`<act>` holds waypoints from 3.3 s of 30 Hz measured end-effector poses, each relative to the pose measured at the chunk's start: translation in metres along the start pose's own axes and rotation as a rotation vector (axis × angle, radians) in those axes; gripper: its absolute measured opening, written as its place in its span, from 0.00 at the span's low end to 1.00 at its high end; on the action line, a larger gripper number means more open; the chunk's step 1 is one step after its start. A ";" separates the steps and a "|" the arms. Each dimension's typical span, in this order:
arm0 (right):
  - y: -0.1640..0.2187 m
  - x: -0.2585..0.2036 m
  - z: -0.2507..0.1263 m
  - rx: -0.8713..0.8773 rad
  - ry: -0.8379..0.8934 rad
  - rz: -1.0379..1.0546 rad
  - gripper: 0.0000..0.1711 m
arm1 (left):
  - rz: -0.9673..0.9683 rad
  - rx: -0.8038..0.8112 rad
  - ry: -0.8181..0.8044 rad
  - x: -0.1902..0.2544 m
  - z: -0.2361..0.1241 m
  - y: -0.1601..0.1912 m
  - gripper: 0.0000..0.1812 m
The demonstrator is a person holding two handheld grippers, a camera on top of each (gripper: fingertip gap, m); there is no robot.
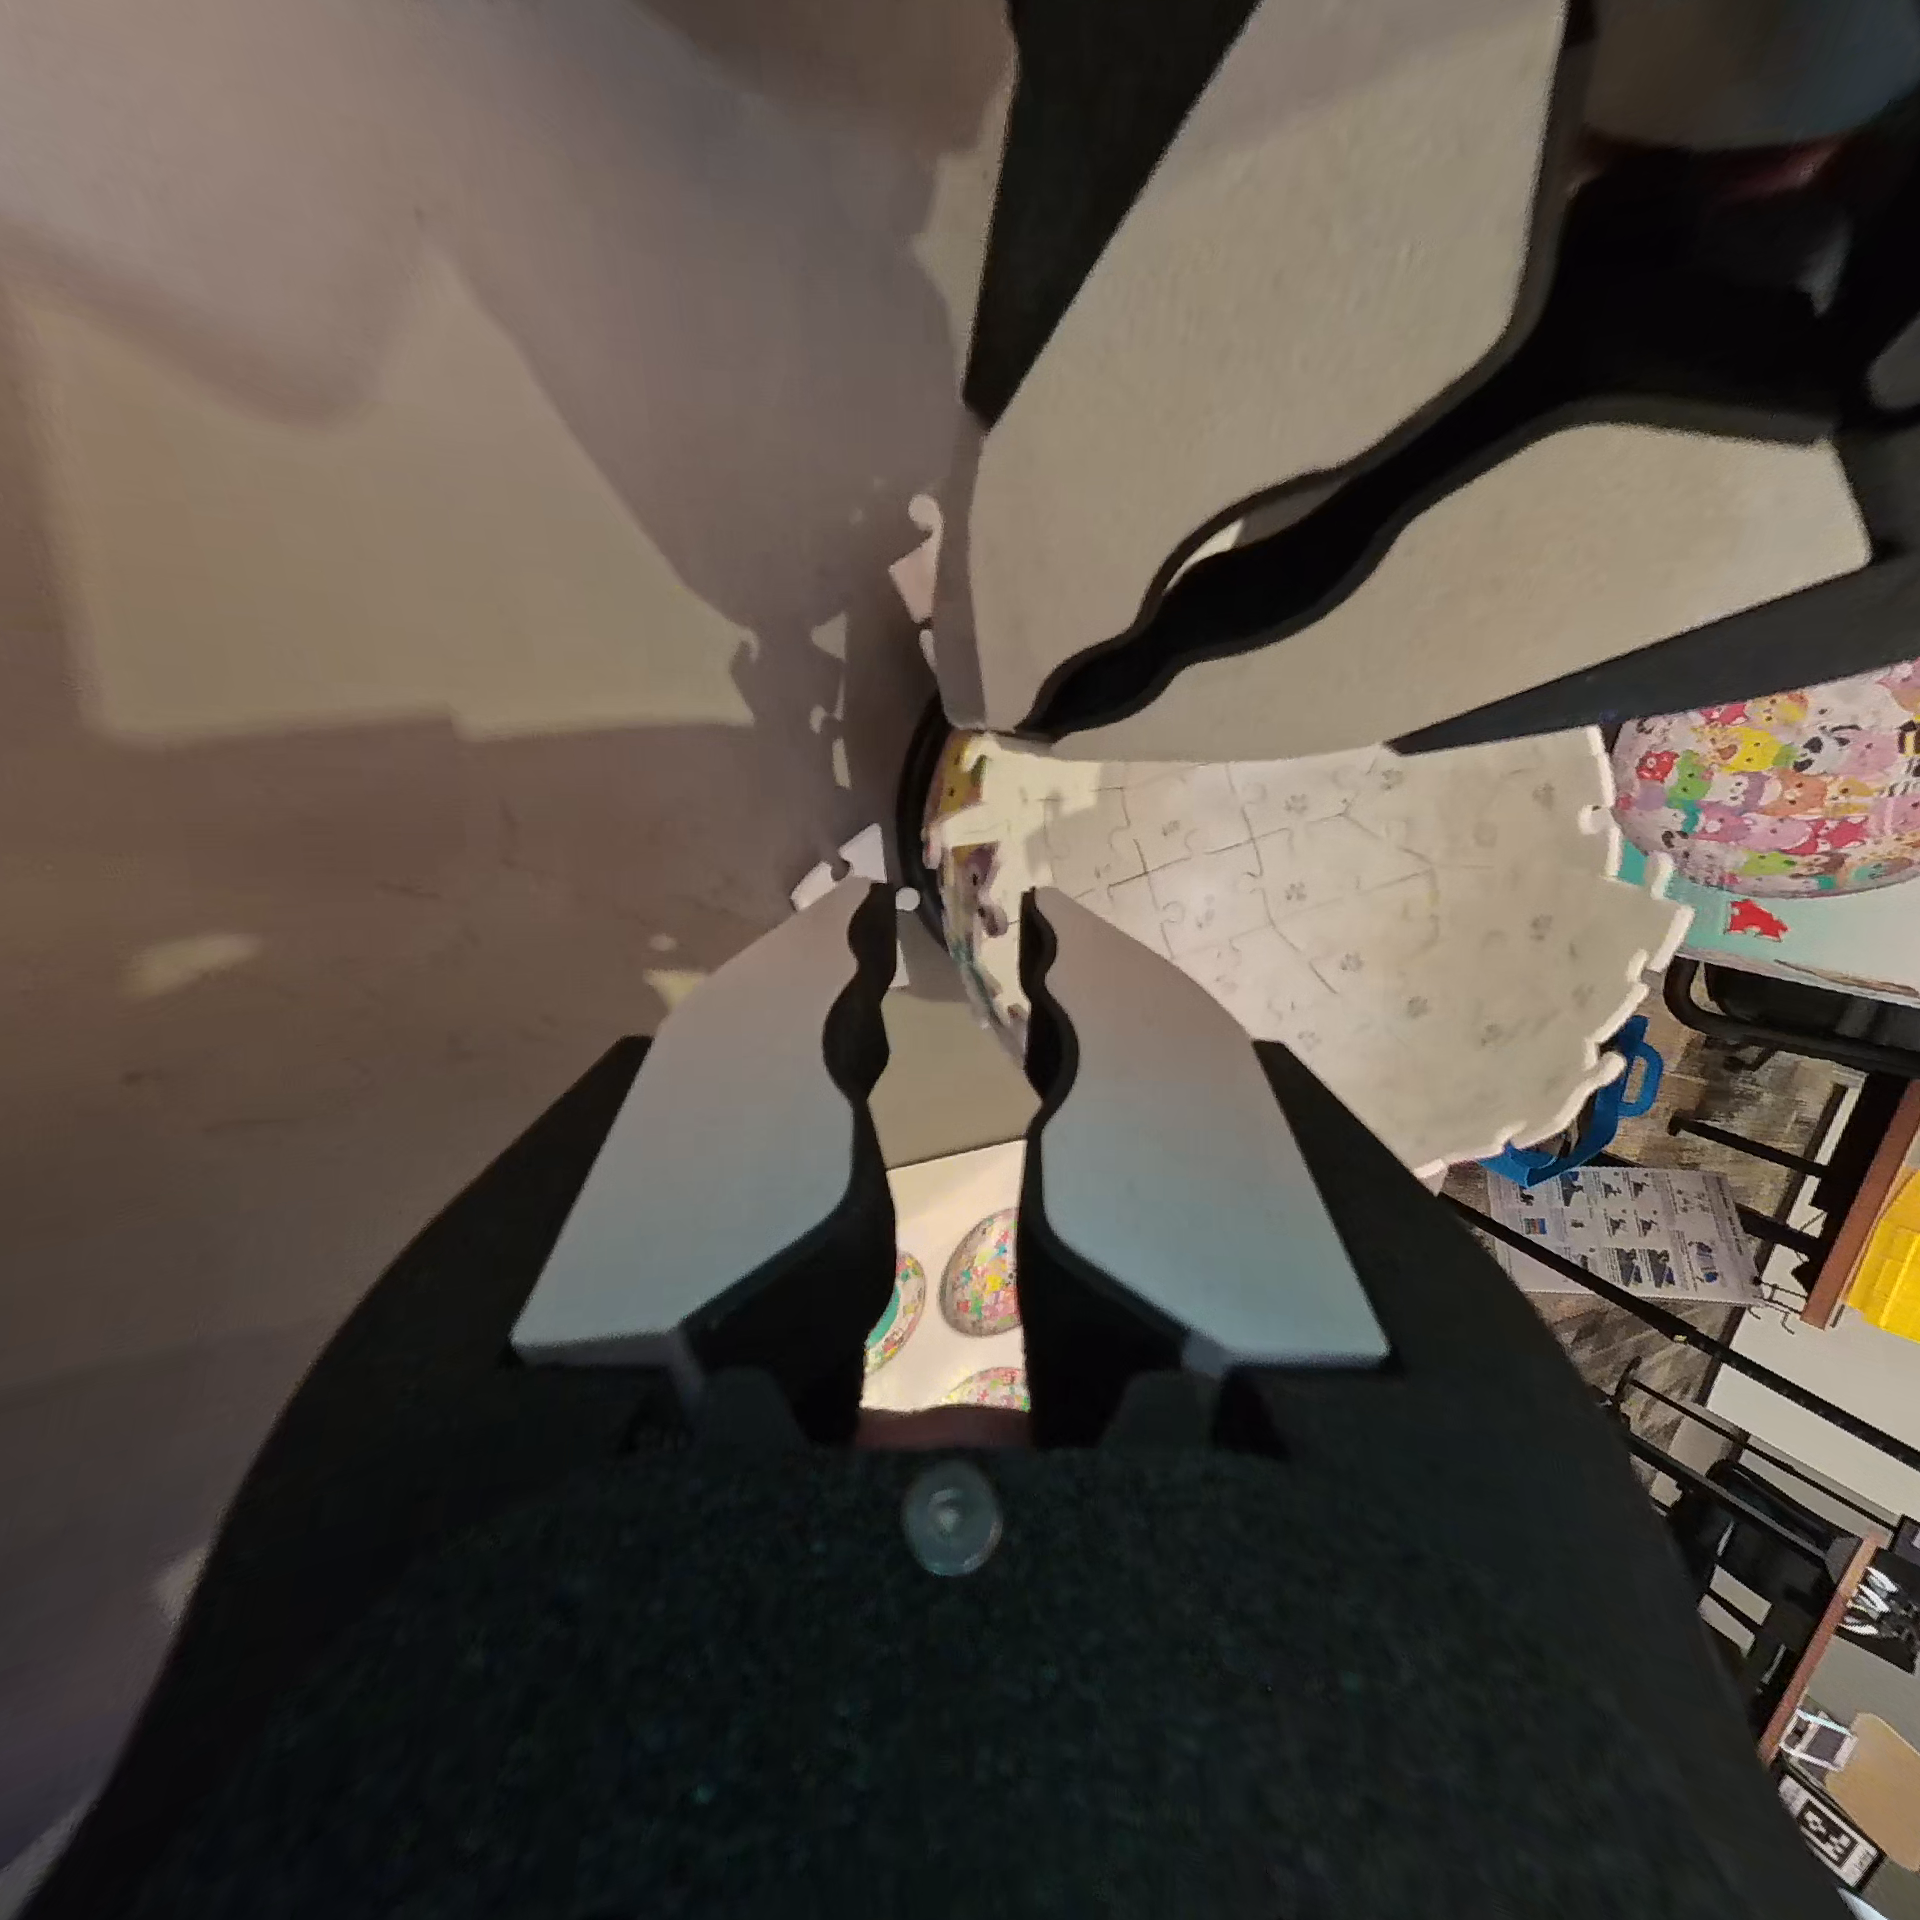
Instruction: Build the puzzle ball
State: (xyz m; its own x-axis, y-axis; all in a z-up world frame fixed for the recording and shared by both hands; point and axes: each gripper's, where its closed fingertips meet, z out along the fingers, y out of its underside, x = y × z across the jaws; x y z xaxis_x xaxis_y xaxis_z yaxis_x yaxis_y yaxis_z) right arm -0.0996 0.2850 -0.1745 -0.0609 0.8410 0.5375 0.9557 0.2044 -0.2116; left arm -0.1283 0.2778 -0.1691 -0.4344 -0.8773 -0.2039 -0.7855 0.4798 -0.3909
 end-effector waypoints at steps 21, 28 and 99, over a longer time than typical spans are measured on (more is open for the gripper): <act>0.006 0.006 -0.007 -0.020 0.044 -0.022 0.14 | -0.030 -0.022 -0.013 -0.004 -0.001 0.002 0.01; 0.013 0.012 -0.031 0.027 0.083 -0.029 0.14 | -0.034 -0.049 -0.017 -0.003 -0.001 0.002 0.01; -0.004 0.014 -0.006 0.057 0.077 0.005 0.12 | -0.064 -0.104 -0.045 -0.013 -0.004 0.001 0.01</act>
State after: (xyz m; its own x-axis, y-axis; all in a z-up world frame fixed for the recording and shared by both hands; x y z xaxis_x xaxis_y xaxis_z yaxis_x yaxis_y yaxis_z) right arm -0.1031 0.2932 -0.1611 -0.0322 0.8017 0.5968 0.9380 0.2305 -0.2591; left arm -0.1254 0.2903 -0.1634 -0.3640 -0.9044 -0.2226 -0.8532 0.4196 -0.3097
